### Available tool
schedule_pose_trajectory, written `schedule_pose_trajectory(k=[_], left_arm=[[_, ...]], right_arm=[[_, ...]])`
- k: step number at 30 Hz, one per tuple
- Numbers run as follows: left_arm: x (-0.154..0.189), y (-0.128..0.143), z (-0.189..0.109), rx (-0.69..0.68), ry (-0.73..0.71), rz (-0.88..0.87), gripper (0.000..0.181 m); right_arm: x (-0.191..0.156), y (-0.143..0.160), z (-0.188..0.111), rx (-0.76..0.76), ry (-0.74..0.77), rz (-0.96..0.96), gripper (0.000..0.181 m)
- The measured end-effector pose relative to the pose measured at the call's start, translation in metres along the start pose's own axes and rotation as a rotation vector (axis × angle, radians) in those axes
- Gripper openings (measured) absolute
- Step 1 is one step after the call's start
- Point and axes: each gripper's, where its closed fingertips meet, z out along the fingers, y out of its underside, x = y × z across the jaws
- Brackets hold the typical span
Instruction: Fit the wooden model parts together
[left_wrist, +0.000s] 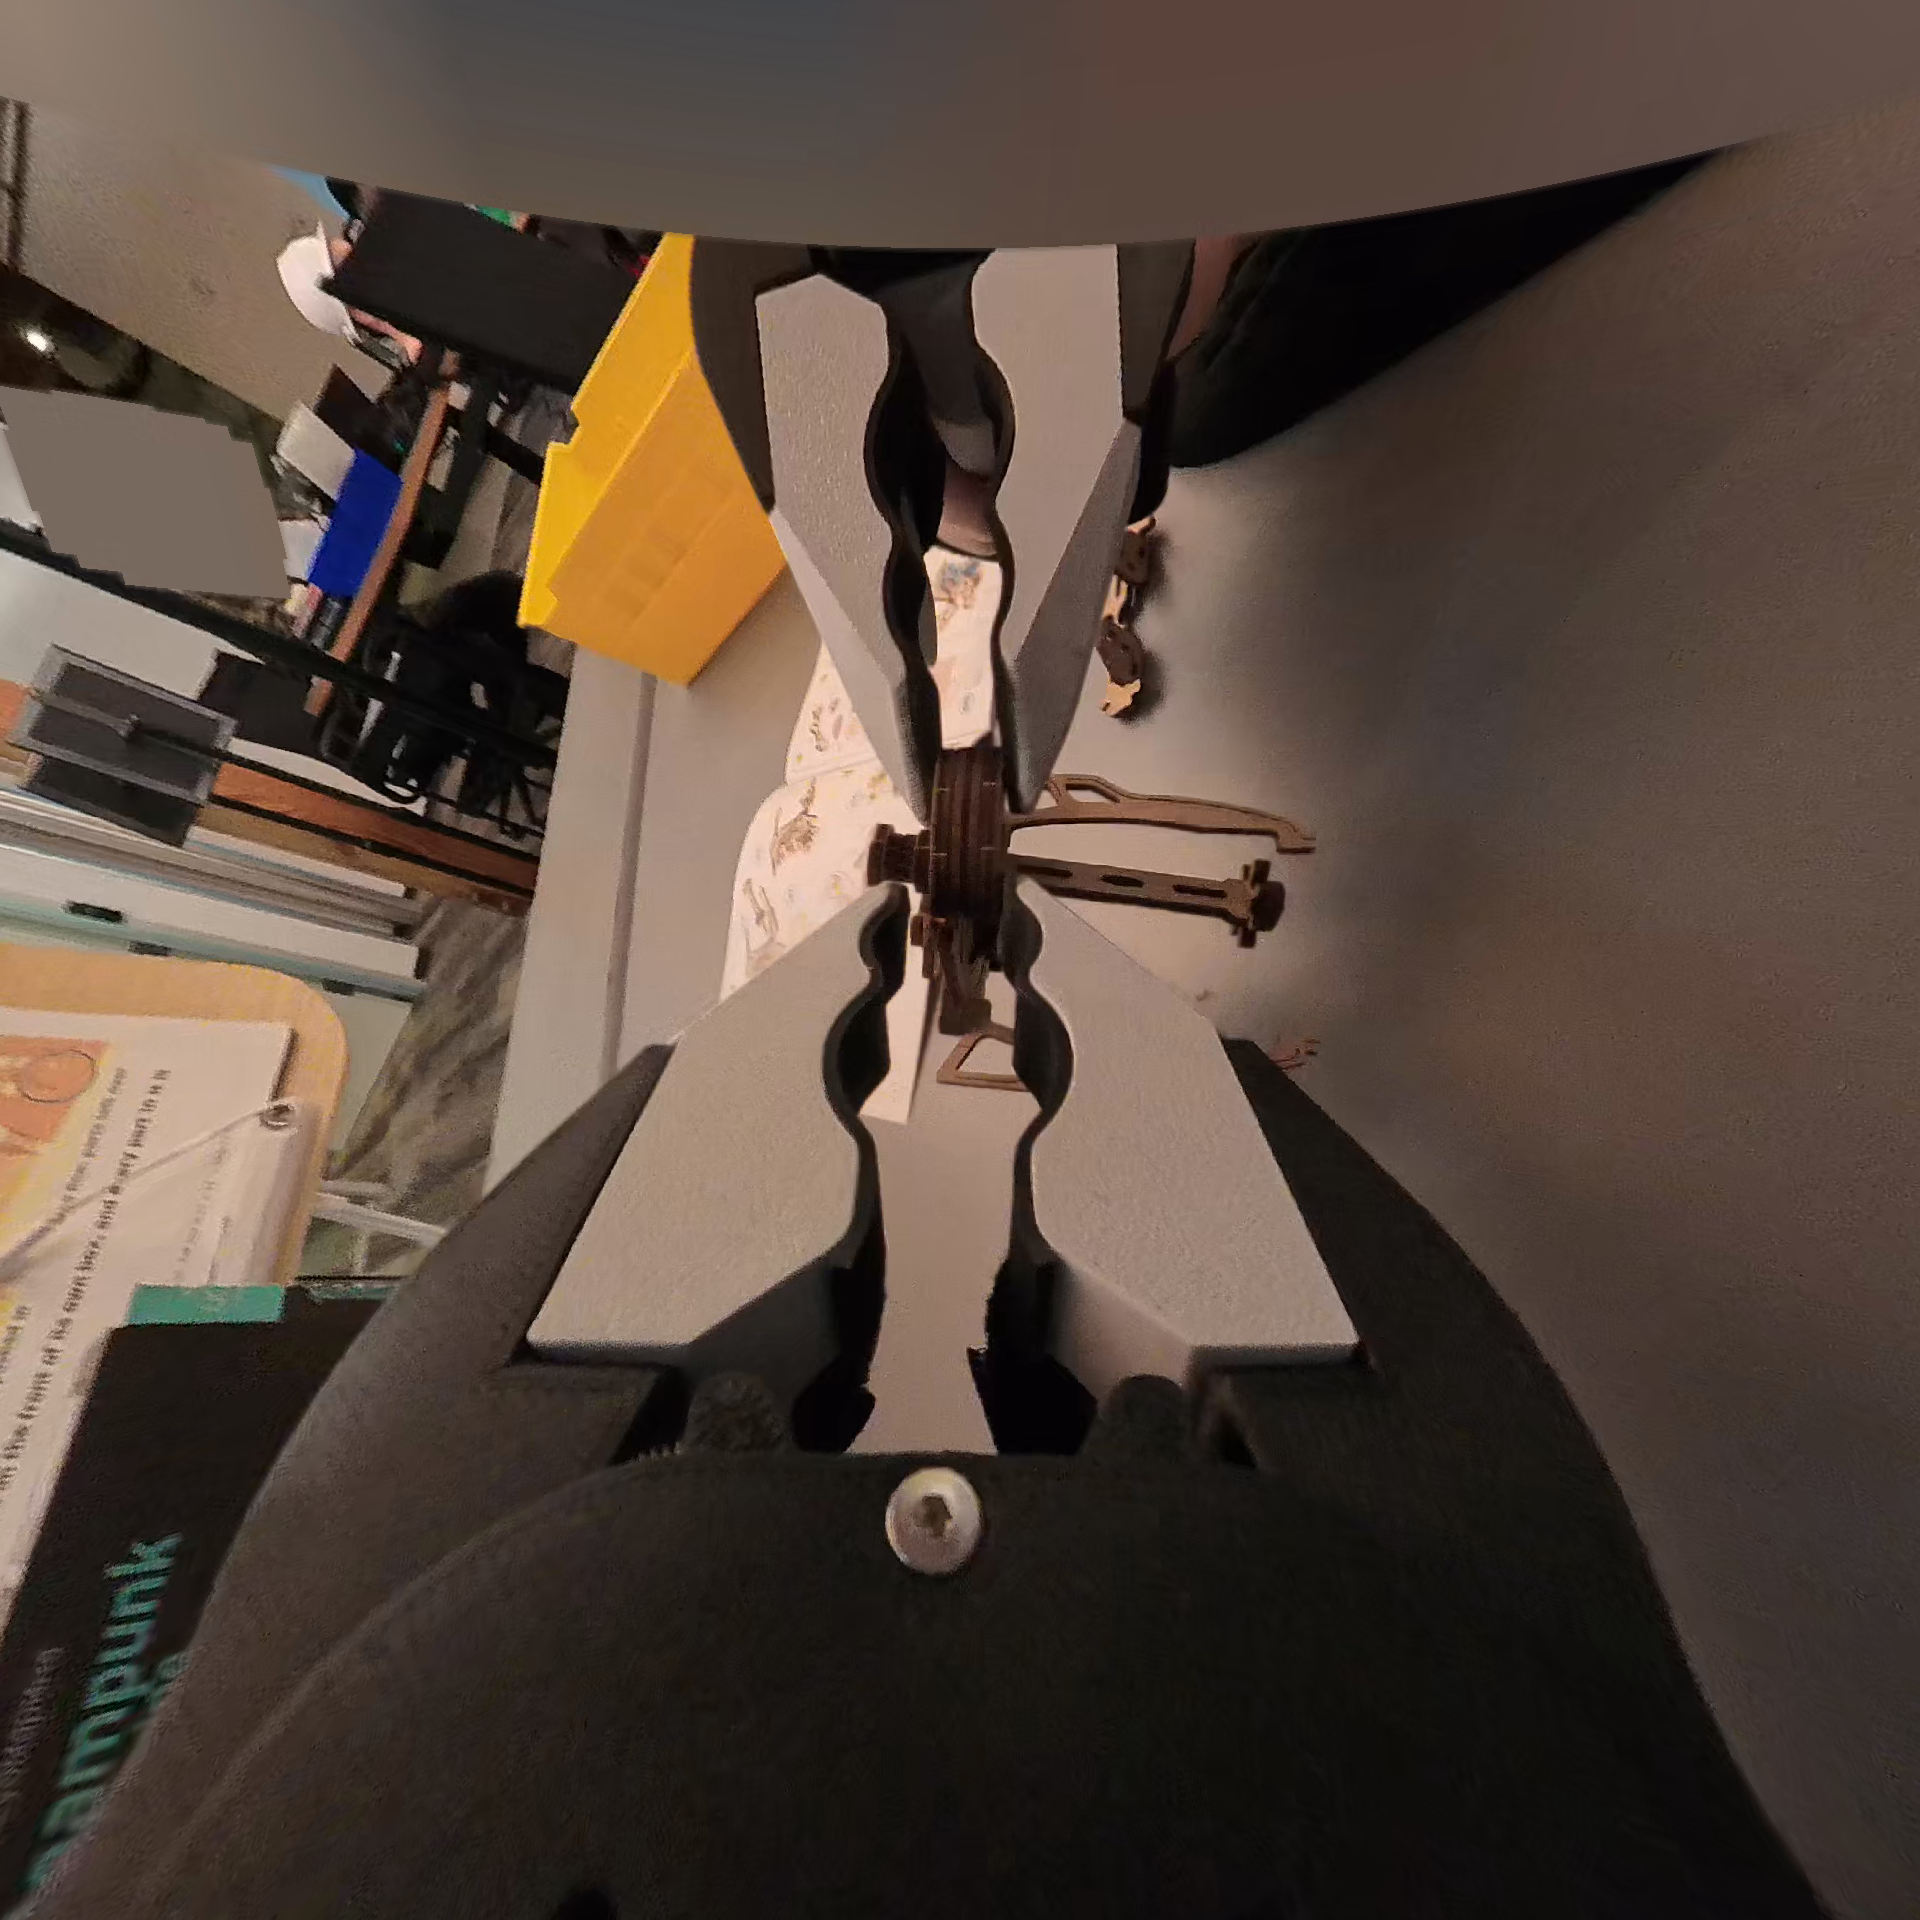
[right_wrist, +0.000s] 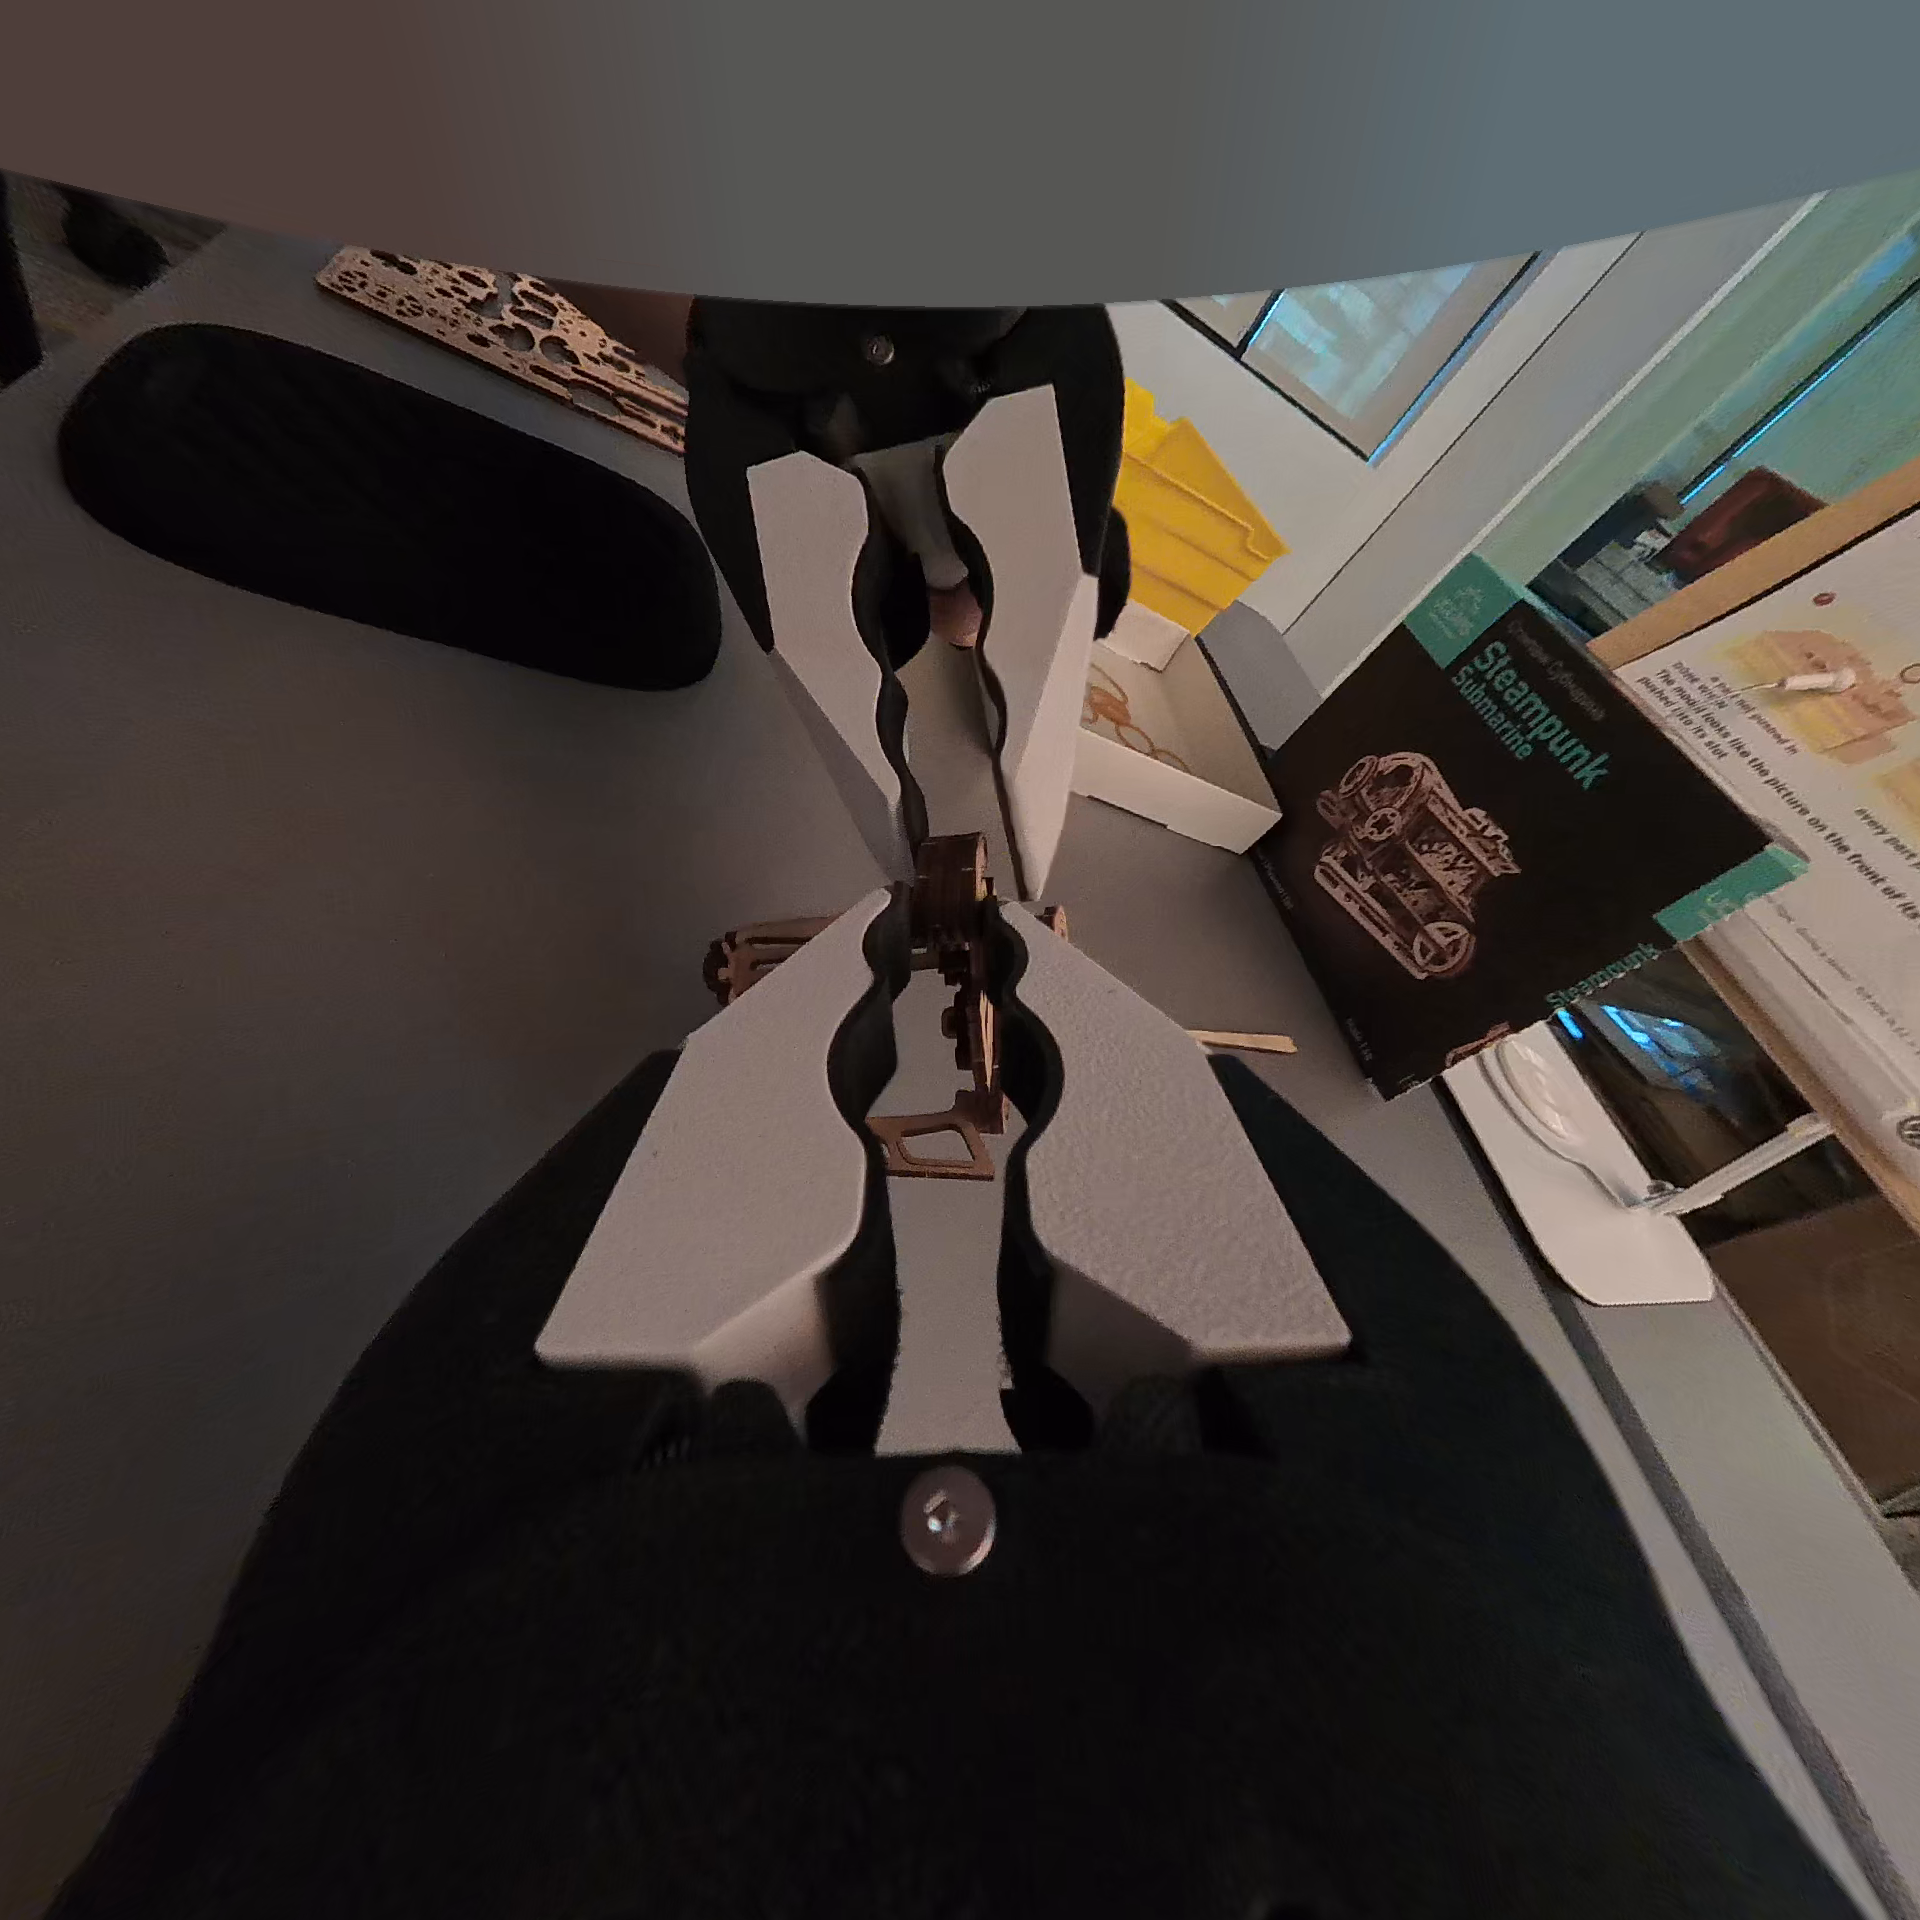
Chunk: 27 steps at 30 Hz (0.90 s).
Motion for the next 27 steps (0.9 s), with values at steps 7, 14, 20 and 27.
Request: schedule_pose_trajectory(k=[7, 14, 20, 27], left_arm=[[0.007, 0.003, 0.003, 0.023, 0.059, -0.051, 0.010], [0.011, 0.007, 0.009, 0.027, 0.122, -0.132, 0.010], [0.014, 0.013, 0.014, -0.004, 0.135, -0.123, 0.010], [0.017, 0.025, 0.023, -0.031, 0.211, -0.213, 0.010]], right_arm=[[-0.001, 0.004, 0.001, 0.044, -0.077, 0.155, 0.011], [-0.002, 0.014, 0.001, 0.057, -0.160, 0.297, 0.012], [-0.003, 0.023, 0.002, 0.018, -0.170, 0.288, 0.012], [-0.001, 0.038, 0.007, -0.042, -0.190, 0.365, 0.012]])
